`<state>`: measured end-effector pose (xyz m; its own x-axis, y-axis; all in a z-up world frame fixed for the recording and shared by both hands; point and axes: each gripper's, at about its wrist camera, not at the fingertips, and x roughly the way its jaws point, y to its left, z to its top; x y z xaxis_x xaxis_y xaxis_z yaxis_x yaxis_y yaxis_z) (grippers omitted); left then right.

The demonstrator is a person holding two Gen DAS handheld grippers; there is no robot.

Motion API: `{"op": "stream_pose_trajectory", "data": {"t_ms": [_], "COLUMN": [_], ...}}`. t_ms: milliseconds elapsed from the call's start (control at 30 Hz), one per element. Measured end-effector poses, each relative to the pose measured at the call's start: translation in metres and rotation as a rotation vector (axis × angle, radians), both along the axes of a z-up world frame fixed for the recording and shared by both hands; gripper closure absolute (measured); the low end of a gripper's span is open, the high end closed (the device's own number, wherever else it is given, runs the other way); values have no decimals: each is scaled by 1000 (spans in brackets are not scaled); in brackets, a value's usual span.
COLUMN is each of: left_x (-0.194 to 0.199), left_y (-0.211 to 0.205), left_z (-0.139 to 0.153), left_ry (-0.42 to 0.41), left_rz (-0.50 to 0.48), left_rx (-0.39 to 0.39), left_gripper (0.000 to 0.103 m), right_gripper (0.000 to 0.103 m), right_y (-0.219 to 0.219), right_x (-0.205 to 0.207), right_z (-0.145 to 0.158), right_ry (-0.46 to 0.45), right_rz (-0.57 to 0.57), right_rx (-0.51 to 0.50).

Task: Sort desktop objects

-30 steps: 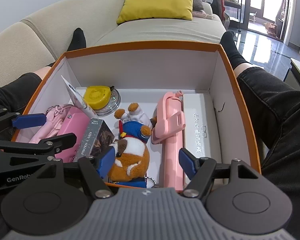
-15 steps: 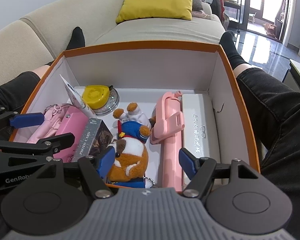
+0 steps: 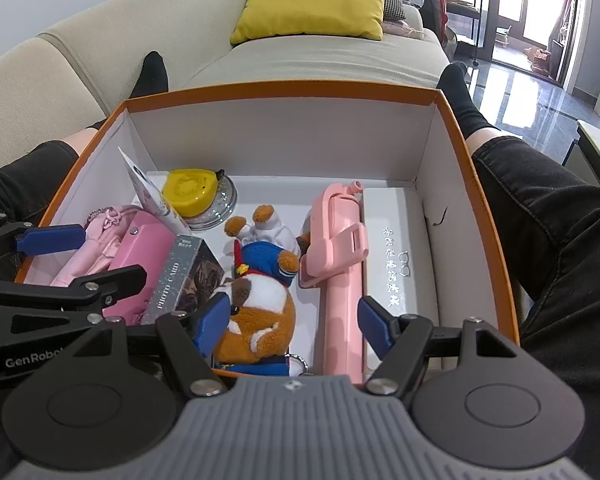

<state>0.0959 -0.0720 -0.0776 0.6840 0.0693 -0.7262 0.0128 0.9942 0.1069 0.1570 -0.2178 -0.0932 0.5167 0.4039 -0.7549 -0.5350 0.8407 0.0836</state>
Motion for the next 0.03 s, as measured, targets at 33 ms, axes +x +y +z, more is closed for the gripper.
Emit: {"op": "stream_pose_trajectory", "data": {"t_ms": [33], "left_x": [0], "left_y": [0], "left_z": [0], "left_ry": [0], "left_rz": [0], "left_rx": [0], "left_gripper": [27], "right_gripper": [31], "right_y": [0], "right_x": [0], "right_z": [0], "right_ry": [0], "right_rz": [0], "right_rx": [0]}}
